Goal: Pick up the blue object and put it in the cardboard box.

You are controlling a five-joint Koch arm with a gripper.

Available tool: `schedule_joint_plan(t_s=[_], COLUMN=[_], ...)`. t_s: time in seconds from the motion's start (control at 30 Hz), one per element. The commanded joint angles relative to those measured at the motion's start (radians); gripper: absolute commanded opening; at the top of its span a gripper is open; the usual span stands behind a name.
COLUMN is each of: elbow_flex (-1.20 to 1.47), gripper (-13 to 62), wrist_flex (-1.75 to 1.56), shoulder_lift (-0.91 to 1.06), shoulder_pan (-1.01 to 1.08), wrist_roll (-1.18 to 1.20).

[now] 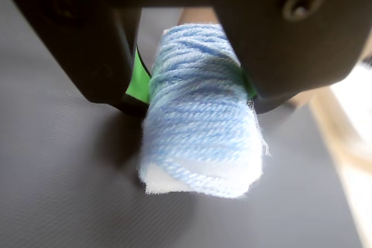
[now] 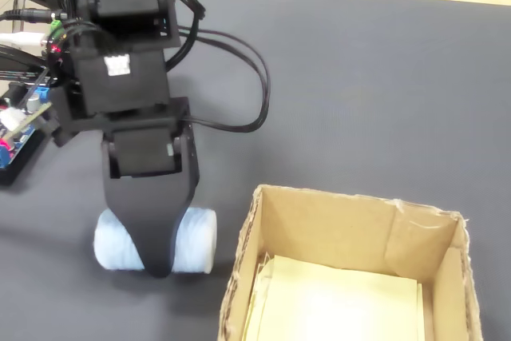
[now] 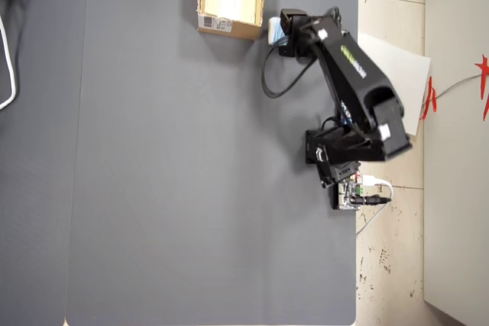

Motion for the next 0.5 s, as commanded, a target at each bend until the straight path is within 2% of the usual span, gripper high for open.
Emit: schedule_joint_plan(t_s=[0.0, 0.47], elbow_flex=[-0.002, 0.137], gripper=[23.2, 23.3], wrist_flex=[-0.158, -0.566], shoulder_lift=[0.081, 0.270], shoulder_pan=[-0.012, -0.028], wrist_roll=[0.055, 0.169])
